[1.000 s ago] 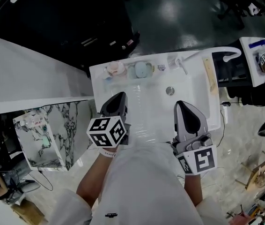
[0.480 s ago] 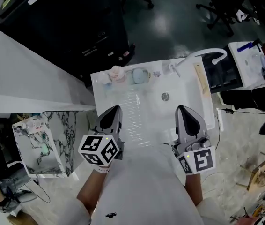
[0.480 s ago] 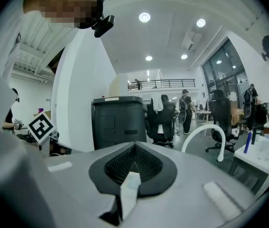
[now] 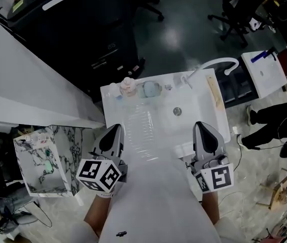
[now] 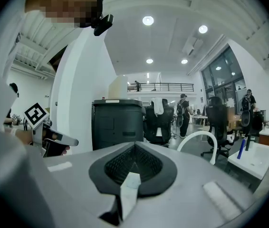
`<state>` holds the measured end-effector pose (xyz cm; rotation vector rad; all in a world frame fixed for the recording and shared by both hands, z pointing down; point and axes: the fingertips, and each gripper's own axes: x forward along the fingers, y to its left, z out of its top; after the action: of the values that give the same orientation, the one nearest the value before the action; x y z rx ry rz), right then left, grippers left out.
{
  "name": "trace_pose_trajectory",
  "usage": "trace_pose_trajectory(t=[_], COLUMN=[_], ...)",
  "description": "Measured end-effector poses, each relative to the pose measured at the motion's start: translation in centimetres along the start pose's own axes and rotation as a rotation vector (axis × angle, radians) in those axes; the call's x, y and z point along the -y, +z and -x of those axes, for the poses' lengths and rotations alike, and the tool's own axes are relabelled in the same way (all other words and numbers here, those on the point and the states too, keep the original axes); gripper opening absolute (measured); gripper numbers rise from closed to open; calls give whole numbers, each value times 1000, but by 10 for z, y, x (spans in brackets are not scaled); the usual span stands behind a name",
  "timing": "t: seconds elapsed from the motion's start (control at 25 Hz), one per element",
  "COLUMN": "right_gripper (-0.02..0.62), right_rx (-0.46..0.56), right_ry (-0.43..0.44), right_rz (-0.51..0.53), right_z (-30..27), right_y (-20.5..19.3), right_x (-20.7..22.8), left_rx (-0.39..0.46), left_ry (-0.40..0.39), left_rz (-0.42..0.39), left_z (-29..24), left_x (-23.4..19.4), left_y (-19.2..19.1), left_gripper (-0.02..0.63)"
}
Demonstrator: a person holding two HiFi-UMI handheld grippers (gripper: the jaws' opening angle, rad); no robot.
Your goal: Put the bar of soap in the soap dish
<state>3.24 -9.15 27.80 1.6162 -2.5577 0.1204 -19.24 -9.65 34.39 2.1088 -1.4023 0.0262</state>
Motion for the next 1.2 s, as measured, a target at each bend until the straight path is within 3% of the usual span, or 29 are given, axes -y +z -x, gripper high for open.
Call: trace_pose_trajectory(t=[0.32, 1.2], right_gripper=[6, 6], right_rx=[7, 63], right_ry=[-26, -58], right_rz=[2, -2], right_z=[16, 29], right_y=[5, 18], right_x=[7, 3], left_rx=[57, 91], left_ry=[-8, -29], left_rz=[-69, -96], left_z=[22, 43], left_x=[13, 27], left_y=[24, 36], left_gripper=[9, 9])
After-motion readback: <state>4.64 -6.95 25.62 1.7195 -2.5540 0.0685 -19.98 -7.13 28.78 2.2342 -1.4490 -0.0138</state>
